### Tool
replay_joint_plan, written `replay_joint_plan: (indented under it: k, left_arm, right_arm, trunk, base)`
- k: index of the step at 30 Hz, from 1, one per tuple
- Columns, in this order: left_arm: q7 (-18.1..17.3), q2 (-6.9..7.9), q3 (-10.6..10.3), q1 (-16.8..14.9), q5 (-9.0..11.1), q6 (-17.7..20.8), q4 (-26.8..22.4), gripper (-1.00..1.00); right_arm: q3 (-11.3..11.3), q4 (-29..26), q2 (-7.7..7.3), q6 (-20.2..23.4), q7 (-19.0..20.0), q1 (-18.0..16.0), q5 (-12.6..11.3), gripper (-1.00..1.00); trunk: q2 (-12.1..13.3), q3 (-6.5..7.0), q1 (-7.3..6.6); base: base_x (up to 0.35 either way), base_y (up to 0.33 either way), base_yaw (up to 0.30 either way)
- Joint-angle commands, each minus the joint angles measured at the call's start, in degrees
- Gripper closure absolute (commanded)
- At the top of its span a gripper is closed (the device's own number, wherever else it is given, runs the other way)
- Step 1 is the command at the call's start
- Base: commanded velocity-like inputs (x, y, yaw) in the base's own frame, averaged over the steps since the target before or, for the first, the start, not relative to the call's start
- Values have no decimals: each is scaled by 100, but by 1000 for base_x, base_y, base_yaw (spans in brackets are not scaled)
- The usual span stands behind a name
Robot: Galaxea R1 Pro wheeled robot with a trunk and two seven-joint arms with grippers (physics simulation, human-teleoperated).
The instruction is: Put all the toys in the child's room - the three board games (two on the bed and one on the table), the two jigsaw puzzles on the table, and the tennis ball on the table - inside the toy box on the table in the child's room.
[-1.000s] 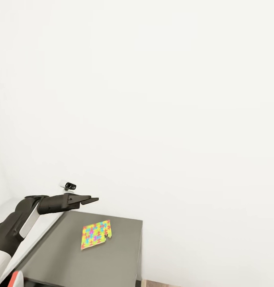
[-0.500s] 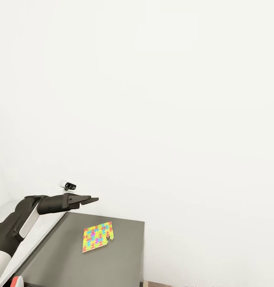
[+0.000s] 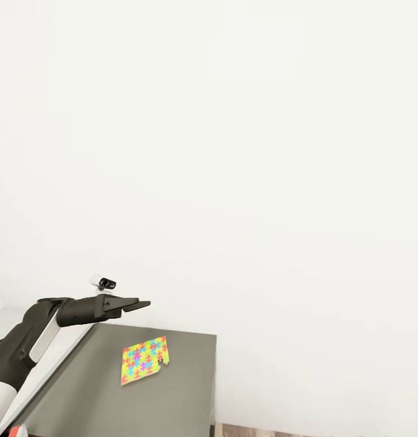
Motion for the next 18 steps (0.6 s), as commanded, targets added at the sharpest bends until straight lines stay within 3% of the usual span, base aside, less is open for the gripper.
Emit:
replay_joint_plan:
  k: [1,7,18]
  left_arm:
    - [-15,6,-17,-4,17,61,4,-100]
    - [-9,6,-11,-7,17,61,8,-100]
    - [-9,9,-8,-4,17,61,9,-100]
  right_arm:
    - [3,-2,-2,60,3,4,-19,-100]
    - [5,0,-3,67,-31,1,84,-100]
    - [-2,62,2,73,-40,0,168,-100]
  trunk:
    - [-3,-7,3]
    - [-3,-45,3]
    - [-3,-108,3]
  base:
    - [71,47,-93]
    - [115,82,-93]
    - [17,11,-83]
